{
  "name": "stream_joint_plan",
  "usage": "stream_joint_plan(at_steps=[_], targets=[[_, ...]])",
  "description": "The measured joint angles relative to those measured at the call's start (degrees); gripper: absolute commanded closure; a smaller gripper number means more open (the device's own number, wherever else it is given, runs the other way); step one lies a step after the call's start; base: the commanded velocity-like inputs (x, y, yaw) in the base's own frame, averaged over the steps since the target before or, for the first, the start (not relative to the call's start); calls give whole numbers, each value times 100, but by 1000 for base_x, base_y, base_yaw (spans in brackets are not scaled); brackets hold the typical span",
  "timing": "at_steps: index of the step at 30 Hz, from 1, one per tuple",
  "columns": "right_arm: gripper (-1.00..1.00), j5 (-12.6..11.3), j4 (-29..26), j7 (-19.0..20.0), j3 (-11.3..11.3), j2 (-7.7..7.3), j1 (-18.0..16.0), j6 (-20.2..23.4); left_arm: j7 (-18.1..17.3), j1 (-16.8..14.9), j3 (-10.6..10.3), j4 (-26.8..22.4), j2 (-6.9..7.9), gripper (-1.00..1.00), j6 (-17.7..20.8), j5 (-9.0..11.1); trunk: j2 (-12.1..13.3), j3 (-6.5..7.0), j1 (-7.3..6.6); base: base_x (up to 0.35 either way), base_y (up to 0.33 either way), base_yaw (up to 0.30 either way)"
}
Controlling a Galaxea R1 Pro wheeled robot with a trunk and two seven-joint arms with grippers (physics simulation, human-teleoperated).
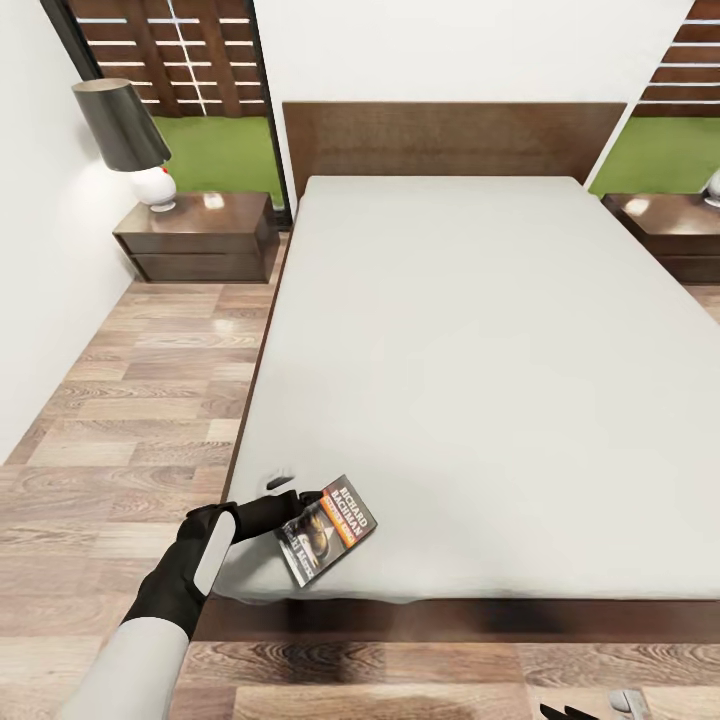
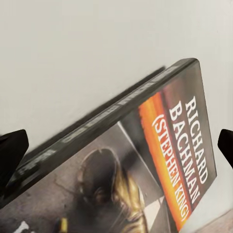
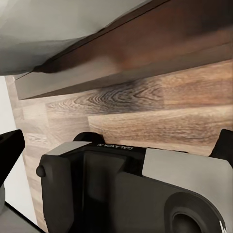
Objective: In the bedroom, move the book from the bed onto either nightstand, and place the two sandals side by side next to the bed.
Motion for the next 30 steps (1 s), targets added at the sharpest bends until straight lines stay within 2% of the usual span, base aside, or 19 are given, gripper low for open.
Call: stream_joint_plan(at_steps=[10, 30], targets=[[-100, 0, 0, -20, -6, 0, 0, 0, -1, 0, -1, 2, 0, -100, 4, 10, 0, 0, 1, -147, 0, 0], [-100, -8, 1, -4, -5, -9, 1, -8, 1, 0, -9, 1, 0, -100, 3, 0, 0, 0, 0, -8, 0, 0]])
